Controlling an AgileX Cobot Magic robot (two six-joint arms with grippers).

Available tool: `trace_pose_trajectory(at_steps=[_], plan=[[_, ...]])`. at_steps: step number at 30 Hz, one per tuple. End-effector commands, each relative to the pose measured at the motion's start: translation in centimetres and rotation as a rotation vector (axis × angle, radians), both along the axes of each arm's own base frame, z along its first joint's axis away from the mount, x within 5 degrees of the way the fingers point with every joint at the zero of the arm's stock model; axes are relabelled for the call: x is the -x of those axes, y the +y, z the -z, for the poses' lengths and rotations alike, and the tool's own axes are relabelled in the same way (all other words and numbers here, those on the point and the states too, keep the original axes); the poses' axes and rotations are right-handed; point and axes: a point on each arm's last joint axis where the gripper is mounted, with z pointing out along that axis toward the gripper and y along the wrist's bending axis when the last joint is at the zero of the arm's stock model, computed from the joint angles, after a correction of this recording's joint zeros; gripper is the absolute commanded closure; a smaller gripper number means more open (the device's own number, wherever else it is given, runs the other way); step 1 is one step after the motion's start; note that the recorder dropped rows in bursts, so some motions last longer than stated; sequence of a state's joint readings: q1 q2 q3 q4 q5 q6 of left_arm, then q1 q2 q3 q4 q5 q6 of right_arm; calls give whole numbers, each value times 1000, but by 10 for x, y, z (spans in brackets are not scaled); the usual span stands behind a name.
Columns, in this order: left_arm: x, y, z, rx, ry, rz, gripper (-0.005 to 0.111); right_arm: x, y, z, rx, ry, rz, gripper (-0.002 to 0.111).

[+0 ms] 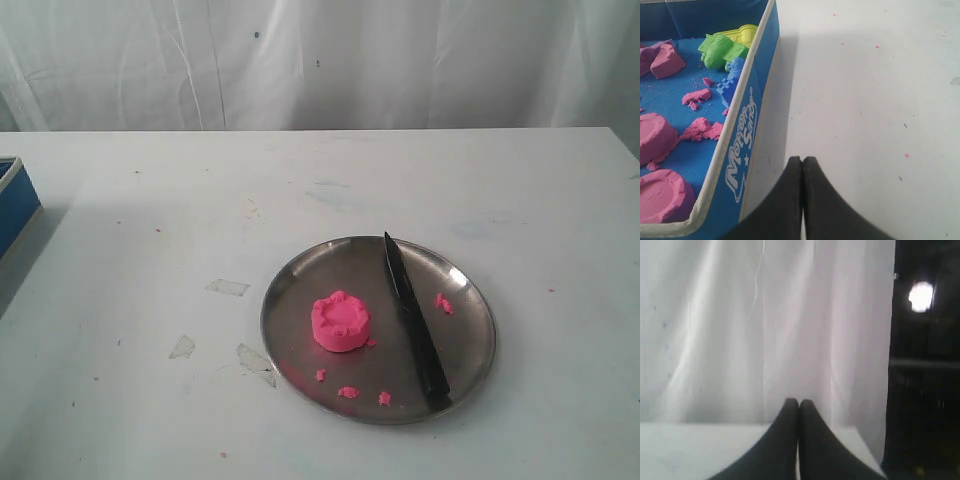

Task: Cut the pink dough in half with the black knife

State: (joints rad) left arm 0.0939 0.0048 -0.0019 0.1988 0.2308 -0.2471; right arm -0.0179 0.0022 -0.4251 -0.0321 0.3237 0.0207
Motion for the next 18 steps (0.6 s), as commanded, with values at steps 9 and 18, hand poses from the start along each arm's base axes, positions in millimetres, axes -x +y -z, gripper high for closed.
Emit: trace_pose_trajectory(at_steps=[9,18], plan=[[0,0,0,2,-10,3,107,-8,-1,10,-74,151,-2,108],[0,0,0,2,-10,3,107,1,0,-62,-161,-678,-98,108]])
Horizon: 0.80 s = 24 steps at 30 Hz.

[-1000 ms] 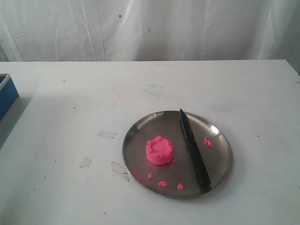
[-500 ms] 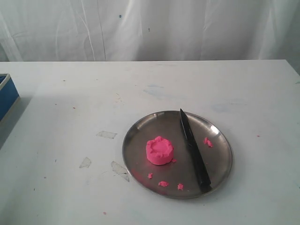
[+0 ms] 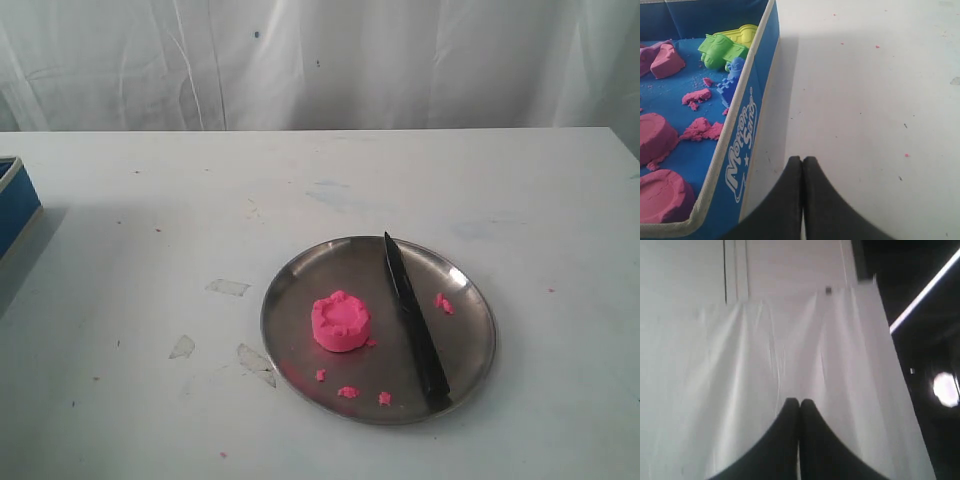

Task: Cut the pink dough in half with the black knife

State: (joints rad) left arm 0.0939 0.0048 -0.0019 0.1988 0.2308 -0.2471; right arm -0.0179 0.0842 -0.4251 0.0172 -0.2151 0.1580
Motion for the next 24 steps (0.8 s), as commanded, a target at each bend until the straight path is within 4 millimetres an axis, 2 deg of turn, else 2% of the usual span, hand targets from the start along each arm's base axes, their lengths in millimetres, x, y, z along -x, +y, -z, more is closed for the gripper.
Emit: trace_pose_trajectory(at_steps=[1,3,5,7,9,15,17,18,21,24], plan=[[0,0,0,2,-10,3,107,-6,-1,-21,-12,-230,1,108],[0,0,0,2,-10,3,107,-22,-2,-21,15,-184,28,108],[0,0,0,2,-10,3,107,-44,-2,-14,95,-58,91,108],[0,0,0,2,-10,3,107,-72,-2,-1,201,122,147,108],[0,0,0,2,-10,3,107,-99,-3,14,236,286,142,108],[0,0,0,2,-10,3,107,-159,-4,50,96,664,41,108],[0,0,0,2,-10,3,107,-172,-3,51,106,776,32,108],[0,0,0,2,-10,3,107,-184,-3,53,107,899,21,108],[0,0,0,2,-10,3,107,-193,-3,53,113,1030,8,108],[0,0,0,2,-10,3,107,-199,12,59,227,1103,-56,108]])
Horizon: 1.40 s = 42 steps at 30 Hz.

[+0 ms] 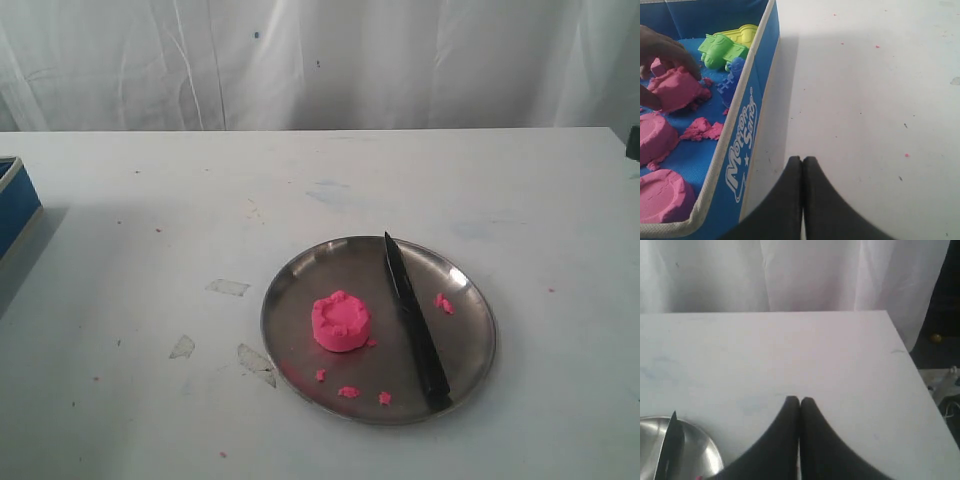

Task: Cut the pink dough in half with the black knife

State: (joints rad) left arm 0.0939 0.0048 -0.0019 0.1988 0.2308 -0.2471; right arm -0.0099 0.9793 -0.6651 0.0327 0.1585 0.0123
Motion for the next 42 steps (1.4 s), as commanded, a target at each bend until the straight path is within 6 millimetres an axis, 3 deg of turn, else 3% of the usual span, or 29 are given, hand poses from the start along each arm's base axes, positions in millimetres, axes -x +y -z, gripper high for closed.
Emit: trace_pose_trajectory(at_steps=[1,14,24,26,33,42], plan=[[0,0,0,2,-10,3,107,-7,24,9,87,118,-154,108],[0,0,0,2,-10,3,107,-30,105,64,162,463,-475,108],[0,0,0,2,-10,3,107,-42,137,104,166,529,-530,107],[0,0,0,2,-10,3,107,-45,138,115,174,565,-528,101],[0,0,0,2,-10,3,107,-55,143,135,192,650,-527,60],[0,0,0,2,-10,3,107,-61,146,160,189,706,-506,58]])
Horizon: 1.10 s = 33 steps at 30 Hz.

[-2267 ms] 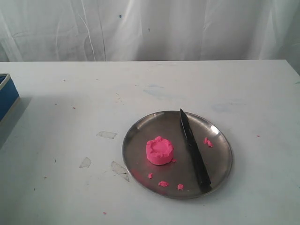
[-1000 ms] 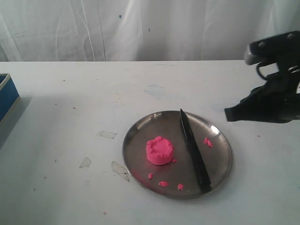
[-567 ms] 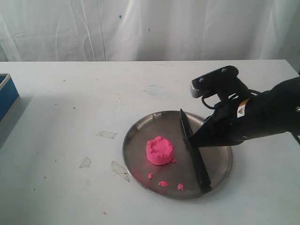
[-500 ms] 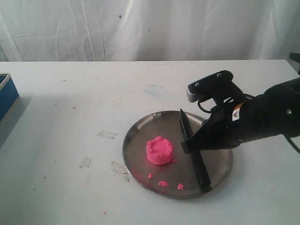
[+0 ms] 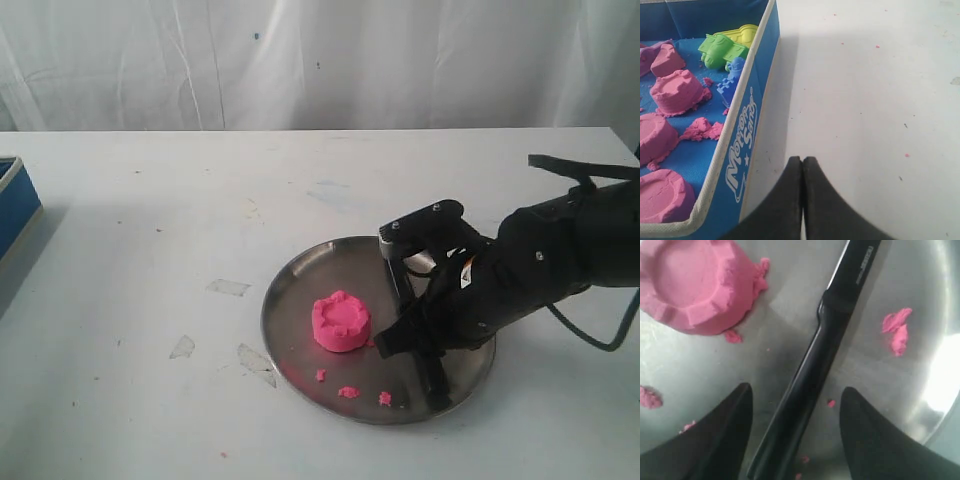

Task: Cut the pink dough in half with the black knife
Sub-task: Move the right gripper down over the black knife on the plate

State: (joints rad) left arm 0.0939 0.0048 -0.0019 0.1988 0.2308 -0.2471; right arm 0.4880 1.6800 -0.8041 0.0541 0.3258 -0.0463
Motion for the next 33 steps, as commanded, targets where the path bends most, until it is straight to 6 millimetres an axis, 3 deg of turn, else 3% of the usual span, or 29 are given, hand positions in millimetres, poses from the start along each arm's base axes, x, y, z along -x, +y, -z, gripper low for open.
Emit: trace_pose_trajectory(at_steps=[1,7,16,25,33], plan=[[0,0,0,2,-10,3,107,-3,2,7,-3,-1,8,58],[0,0,0,2,-10,3,107,-4,2,17,11,25,8,58],[0,0,0,2,-10,3,107,-3,2,17,19,45,9,69],[0,0,0,0,-10,4,107,-1,1,18,20,66,27,71],[0,0,0,0,-10,4,107,0,1,18,19,79,42,87]])
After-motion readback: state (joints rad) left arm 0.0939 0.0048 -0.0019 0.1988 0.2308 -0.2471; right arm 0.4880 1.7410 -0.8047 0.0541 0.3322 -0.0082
